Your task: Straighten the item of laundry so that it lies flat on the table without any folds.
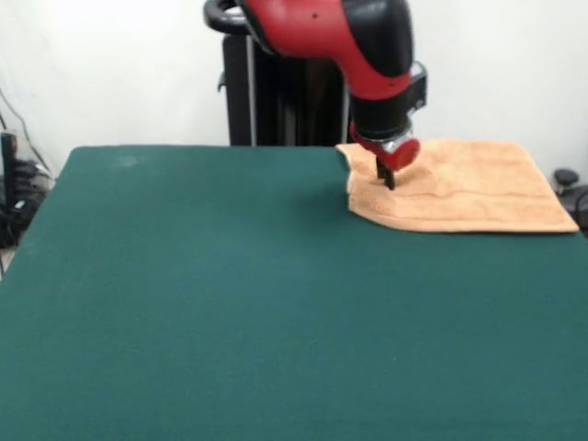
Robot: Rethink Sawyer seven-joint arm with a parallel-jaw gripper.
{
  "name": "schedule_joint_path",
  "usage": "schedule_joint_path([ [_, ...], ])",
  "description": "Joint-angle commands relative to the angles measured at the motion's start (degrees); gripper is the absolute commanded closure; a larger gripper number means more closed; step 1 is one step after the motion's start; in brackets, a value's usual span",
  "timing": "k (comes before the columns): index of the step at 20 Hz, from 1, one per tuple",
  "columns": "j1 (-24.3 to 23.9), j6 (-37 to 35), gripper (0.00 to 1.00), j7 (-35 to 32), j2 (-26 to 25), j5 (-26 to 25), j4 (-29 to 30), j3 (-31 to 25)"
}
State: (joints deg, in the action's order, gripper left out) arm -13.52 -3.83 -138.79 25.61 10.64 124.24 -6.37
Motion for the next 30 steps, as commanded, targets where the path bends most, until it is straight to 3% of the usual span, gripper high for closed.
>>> schedule_joint_path([
  [1,12.93,5.60,1.00,-13.13,-4.50,9.67,-10.40,6.65],
  [6,20.28,7.76,1.00,-15.73,-4.38,15.96,-10.68,12.83],
  [15,19.46,12.43,1.00,-7.30,-8.06,12.22,-16.80,20.98],
  [26,21.01,10.31,1.00,-5.40,-8.92,10.41,-21.19,26.83],
  [30,22.39,4.70,1.00,-4.20,-8.09,10.10,-23.15,29.60],
])
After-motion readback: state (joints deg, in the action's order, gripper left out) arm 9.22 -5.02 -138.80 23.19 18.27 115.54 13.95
